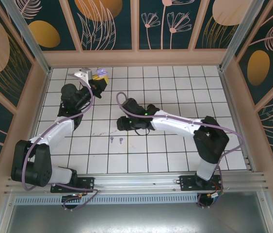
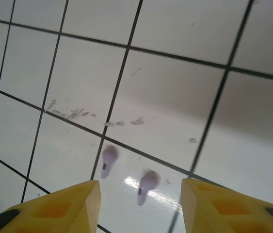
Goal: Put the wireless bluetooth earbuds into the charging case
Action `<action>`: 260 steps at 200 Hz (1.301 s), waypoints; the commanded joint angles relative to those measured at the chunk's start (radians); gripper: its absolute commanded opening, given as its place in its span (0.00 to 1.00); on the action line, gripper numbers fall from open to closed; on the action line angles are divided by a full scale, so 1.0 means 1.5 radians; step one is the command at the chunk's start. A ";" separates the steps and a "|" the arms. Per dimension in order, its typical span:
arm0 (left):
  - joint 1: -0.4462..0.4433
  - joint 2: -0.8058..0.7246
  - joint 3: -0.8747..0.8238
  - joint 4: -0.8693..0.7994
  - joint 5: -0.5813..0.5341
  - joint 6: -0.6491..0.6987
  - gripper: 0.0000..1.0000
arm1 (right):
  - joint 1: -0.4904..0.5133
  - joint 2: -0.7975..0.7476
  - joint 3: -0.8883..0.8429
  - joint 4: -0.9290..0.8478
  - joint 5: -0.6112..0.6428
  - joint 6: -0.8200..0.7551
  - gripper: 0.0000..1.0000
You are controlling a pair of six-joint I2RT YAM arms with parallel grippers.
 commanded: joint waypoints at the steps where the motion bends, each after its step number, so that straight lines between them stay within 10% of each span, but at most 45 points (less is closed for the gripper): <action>1: 0.022 0.000 -0.010 0.069 -0.049 -0.046 0.00 | 0.021 0.045 0.062 -0.046 0.033 0.067 0.46; 260: 0.088 0.053 -0.074 0.241 -0.094 -0.165 0.00 | 0.104 0.315 0.324 -0.233 0.106 0.214 0.34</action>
